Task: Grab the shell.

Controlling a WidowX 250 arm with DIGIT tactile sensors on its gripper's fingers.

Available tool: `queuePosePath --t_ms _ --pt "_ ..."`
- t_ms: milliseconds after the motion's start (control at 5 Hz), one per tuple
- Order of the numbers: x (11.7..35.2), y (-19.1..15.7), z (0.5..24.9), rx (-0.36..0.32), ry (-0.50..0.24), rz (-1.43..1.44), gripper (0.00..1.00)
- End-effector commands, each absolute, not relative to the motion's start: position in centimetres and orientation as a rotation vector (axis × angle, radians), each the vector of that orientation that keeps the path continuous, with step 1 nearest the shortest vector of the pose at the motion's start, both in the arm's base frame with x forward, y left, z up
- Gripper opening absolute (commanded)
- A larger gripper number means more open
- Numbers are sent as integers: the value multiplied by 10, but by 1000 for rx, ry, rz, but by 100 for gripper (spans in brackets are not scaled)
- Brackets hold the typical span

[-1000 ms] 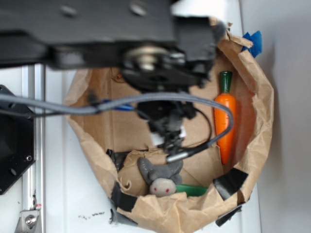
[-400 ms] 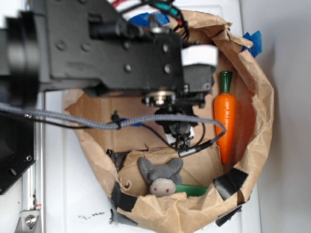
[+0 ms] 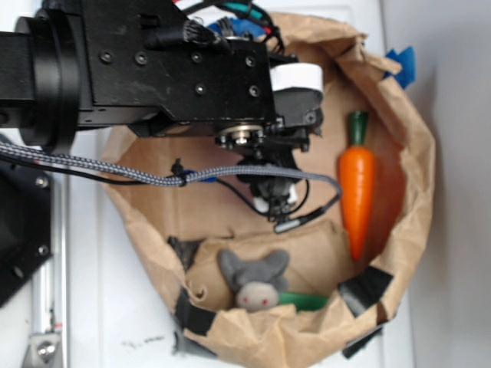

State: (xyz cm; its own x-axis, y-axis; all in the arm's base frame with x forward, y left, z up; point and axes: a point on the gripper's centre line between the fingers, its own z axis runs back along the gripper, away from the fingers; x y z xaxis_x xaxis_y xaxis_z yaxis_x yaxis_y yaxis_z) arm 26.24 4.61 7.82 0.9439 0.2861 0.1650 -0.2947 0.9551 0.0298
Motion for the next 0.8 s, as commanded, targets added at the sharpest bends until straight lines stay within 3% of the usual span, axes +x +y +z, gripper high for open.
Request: queuePosePath --t_ms 0,200,600 --pt "254 87 98 86 -131 306 100" --pt "253 98 111 85 -154 318 100" --pt "253 98 111 85 -154 318 100"
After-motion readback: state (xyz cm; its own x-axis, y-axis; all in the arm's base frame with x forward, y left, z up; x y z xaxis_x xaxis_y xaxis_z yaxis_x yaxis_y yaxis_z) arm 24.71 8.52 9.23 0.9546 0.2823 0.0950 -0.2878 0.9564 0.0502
